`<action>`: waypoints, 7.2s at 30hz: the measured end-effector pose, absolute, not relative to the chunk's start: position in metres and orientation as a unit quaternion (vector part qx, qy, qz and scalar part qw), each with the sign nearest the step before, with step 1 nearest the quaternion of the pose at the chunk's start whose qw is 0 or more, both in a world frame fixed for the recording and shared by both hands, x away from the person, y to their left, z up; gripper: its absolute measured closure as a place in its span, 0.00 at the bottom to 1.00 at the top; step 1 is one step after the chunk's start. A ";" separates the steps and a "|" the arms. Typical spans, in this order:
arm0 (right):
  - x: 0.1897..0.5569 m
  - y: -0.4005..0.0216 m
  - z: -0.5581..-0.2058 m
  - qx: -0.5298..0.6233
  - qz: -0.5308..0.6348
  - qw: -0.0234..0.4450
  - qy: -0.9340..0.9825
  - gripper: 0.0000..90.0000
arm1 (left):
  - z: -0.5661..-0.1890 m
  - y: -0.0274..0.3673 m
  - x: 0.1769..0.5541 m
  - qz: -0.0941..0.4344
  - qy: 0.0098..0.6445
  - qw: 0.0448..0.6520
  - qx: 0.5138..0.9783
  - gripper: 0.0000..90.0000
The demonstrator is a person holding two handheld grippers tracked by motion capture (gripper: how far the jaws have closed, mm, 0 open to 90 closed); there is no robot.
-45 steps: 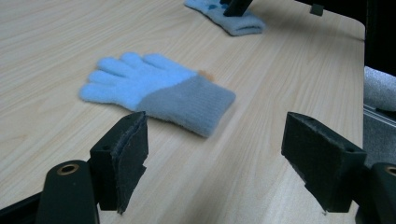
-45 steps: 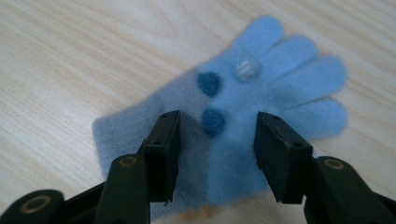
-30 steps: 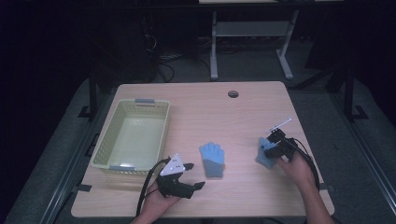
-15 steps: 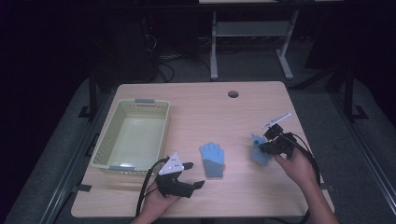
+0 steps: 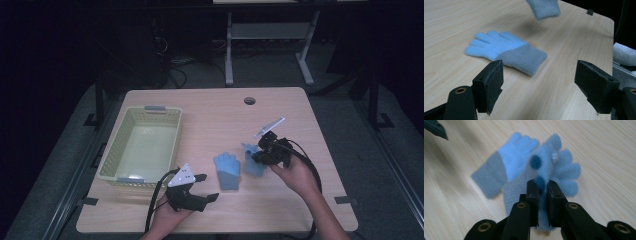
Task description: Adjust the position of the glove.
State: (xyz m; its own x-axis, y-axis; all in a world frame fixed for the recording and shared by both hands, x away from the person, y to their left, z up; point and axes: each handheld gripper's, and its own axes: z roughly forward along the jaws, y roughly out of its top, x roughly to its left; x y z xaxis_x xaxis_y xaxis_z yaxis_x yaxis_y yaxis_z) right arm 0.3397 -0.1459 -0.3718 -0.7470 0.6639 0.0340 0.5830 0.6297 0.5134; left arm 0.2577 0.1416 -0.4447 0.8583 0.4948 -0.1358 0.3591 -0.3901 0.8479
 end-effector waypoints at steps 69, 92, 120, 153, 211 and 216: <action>0.345 -0.097 -0.418 0.340 0.286 0.022 0.895 0.52 | -0.449 0.137 0.264 0.034 0.301 0.491 0.817 0.35; 0.325 -0.143 -0.431 0.434 0.342 0.003 0.834 0.42 | -0.452 0.131 0.283 -0.037 0.395 0.468 0.790 0.40; 0.324 -0.133 -0.455 0.495 0.369 -0.074 0.783 0.53 | -0.474 0.122 0.318 -0.168 0.515 0.433 0.720 0.53; 0.322 -0.134 -0.470 0.520 0.395 -0.112 0.749 0.64 | -0.476 0.111 0.323 -0.174 0.511 0.422 0.729 0.66; 0.319 -0.129 -0.430 0.512 0.464 -0.128 0.711 0.87 | -0.429 0.120 0.328 -0.165 0.467 0.466 0.733 0.75; 0.321 -0.125 -0.417 0.506 0.476 -0.127 0.708 0.87 | -0.416 0.127 0.330 -0.162 0.464 0.476 0.729 0.75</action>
State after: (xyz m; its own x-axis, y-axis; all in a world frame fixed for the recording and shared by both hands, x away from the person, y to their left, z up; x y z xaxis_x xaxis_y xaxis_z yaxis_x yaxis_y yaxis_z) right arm 0.3210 -0.1250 -0.4165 -0.4546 0.5958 0.6621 0.8379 0.0340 0.5448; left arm 0.3295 0.1270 -0.4156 0.5177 0.5221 -0.6778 0.8306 -0.1167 0.5446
